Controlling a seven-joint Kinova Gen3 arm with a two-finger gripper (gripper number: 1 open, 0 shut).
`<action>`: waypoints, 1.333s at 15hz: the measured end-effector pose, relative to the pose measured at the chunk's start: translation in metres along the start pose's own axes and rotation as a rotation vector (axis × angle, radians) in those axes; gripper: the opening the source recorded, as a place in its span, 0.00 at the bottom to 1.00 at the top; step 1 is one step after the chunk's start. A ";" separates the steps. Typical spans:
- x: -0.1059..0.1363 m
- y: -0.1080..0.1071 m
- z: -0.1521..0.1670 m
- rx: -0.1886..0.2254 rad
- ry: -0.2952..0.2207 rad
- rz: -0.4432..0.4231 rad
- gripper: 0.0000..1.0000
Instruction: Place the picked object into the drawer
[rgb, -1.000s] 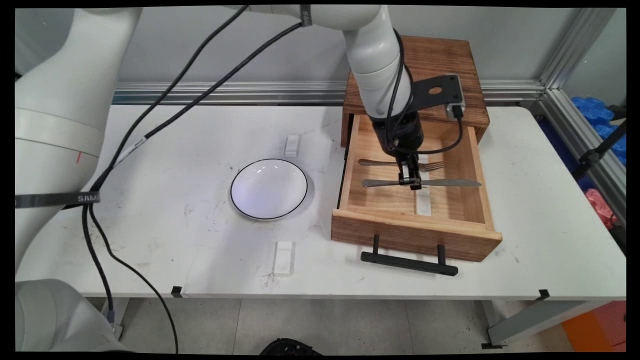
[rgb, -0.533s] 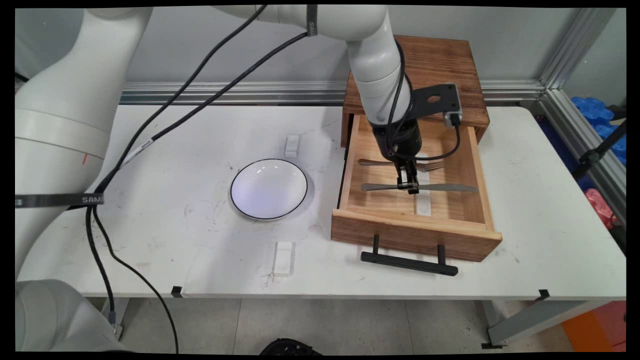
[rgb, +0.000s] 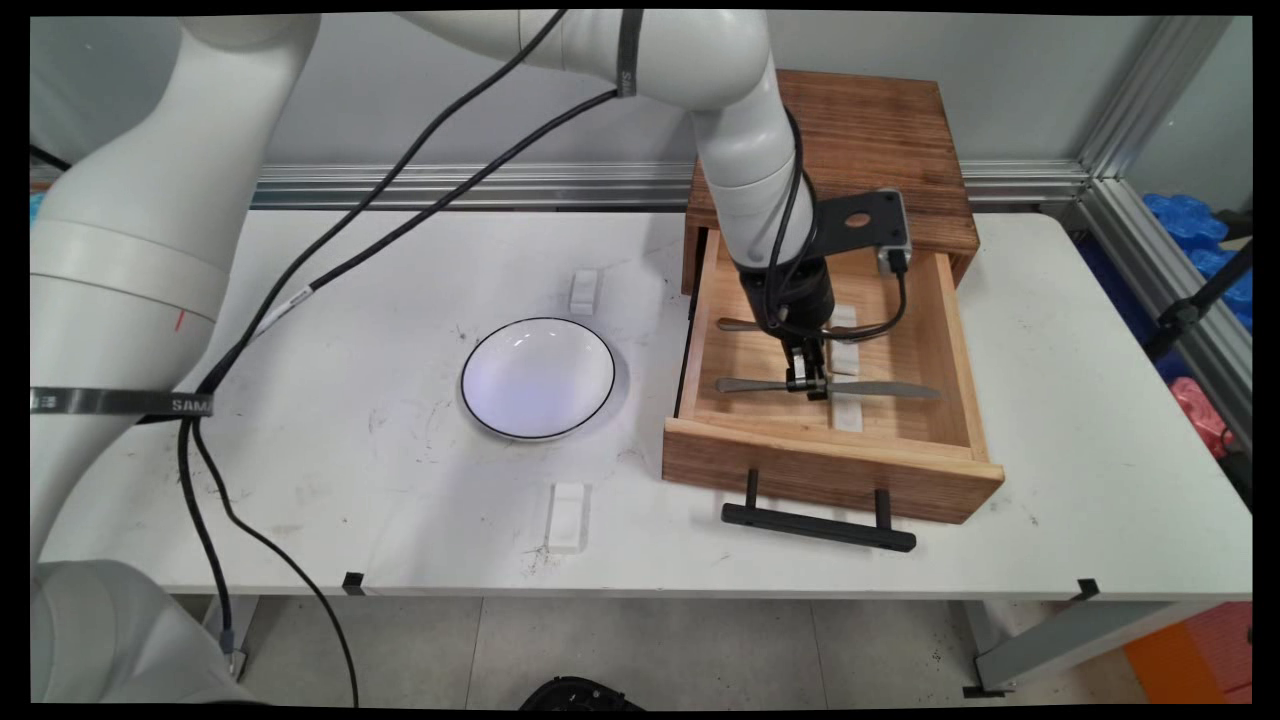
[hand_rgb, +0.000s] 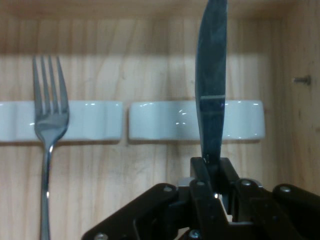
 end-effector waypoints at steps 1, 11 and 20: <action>-0.001 0.000 0.001 -0.001 0.000 0.002 0.00; -0.009 -0.004 0.020 -0.005 0.003 0.042 0.00; -0.012 -0.010 0.028 0.002 0.012 0.066 0.00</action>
